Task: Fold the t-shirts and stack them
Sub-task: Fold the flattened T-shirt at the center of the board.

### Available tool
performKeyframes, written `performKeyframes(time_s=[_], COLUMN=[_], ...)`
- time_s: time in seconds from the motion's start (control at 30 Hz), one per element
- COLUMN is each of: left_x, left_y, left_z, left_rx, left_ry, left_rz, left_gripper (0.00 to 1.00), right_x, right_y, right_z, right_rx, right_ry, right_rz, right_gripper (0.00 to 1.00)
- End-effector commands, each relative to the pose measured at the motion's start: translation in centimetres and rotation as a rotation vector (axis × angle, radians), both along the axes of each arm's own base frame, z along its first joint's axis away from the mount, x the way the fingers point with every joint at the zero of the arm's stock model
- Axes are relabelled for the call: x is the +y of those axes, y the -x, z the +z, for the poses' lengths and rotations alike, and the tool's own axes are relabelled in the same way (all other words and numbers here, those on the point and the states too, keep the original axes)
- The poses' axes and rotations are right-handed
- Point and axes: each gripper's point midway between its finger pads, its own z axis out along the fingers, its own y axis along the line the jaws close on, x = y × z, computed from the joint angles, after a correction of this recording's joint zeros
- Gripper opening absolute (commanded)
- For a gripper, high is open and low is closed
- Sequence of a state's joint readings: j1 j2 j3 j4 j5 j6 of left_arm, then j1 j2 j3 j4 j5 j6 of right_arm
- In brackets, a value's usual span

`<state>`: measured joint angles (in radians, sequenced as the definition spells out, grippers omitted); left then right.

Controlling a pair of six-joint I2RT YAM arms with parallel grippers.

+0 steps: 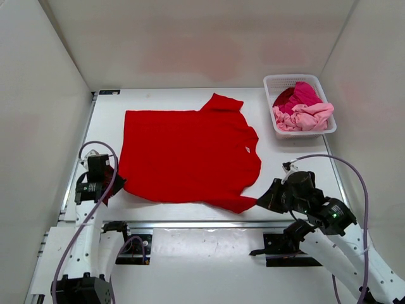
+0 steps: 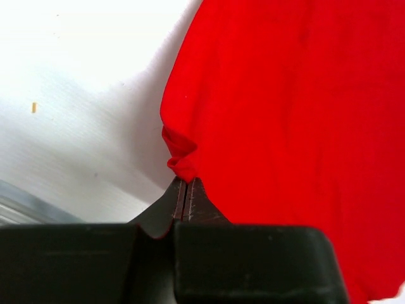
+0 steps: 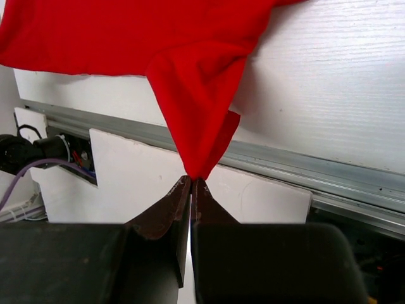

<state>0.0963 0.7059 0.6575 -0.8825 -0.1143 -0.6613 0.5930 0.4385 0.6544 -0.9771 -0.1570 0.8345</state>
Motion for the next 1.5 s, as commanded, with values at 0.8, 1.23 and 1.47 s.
performKeyframes(time_s=[0.8, 1.23, 1.47], left_x=[1.3, 1.8, 2.7], left_y=[-14.4, -19.4, -19.7], left_z=[1.7, -0.1, -3.0], left_rx=[0.000, 0.033, 0.103], left_ry=[0.090, 0.105, 0.084], left_rz=[0.024, 0.036, 0.070], left_gripper=[0.00, 0.00, 0.00], right_x=[-3.4, -3.4, -2.6], right_y=[-22.7, -31.5, -35.0], right_z=[5.7, 4.1, 0.5], right_rx=[-0.215, -0.222, -0.182], right_ry=[0.158, 0.214, 0.268], right_rz=[-0.218, -0.233, -0.202], right_gripper=[0.00, 0.01, 0.00])
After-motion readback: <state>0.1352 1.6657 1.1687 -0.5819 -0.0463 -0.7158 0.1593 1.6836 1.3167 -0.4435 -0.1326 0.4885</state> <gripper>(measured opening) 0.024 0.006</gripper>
